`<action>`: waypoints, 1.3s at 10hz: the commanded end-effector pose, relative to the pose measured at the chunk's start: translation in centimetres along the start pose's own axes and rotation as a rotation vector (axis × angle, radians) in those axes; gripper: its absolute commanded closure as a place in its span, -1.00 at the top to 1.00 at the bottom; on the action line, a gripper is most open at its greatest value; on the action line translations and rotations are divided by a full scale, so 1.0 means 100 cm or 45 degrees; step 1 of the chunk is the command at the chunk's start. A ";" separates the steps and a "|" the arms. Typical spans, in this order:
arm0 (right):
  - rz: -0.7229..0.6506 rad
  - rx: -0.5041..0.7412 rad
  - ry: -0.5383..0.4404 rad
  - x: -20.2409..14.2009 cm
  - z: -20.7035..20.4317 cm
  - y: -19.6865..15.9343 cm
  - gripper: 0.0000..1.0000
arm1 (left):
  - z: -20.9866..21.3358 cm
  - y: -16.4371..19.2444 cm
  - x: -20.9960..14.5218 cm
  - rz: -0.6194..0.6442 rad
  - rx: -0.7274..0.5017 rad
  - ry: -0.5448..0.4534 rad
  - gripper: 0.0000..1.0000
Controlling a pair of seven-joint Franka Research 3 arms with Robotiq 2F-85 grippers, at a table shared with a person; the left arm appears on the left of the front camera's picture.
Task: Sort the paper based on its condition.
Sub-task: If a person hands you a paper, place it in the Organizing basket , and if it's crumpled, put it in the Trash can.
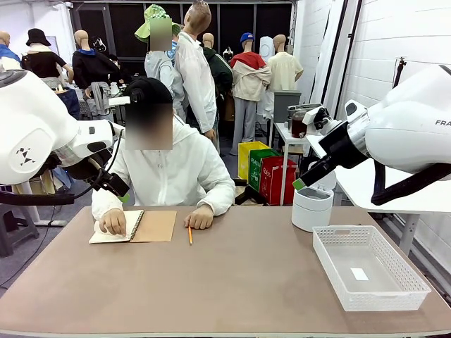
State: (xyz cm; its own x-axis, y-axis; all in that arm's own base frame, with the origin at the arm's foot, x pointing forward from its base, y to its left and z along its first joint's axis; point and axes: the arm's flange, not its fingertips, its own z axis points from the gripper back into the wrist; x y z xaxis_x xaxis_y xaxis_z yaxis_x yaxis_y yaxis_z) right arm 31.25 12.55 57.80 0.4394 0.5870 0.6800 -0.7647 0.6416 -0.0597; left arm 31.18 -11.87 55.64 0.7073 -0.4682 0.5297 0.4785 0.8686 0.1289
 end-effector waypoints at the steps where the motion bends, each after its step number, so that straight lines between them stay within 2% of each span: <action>1: -0.004 0.004 -0.003 0.000 0.000 0.000 1.00 | 0.001 0.001 0.000 0.005 0.000 -0.008 1.00; 13: -0.004 0.004 -0.003 0.000 0.000 0.000 1.00 | 0.001 0.001 0.000 0.005 0.000 -0.008 1.00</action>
State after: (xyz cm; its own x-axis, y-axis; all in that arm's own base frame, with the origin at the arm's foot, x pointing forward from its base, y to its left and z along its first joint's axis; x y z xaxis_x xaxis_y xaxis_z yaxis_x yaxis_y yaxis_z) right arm 31.25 12.55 57.80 0.4394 0.5870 0.6800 -0.7647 0.6416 -0.0597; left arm 31.18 -11.87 55.64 0.7073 -0.4682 0.5297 0.4785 0.8686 0.1289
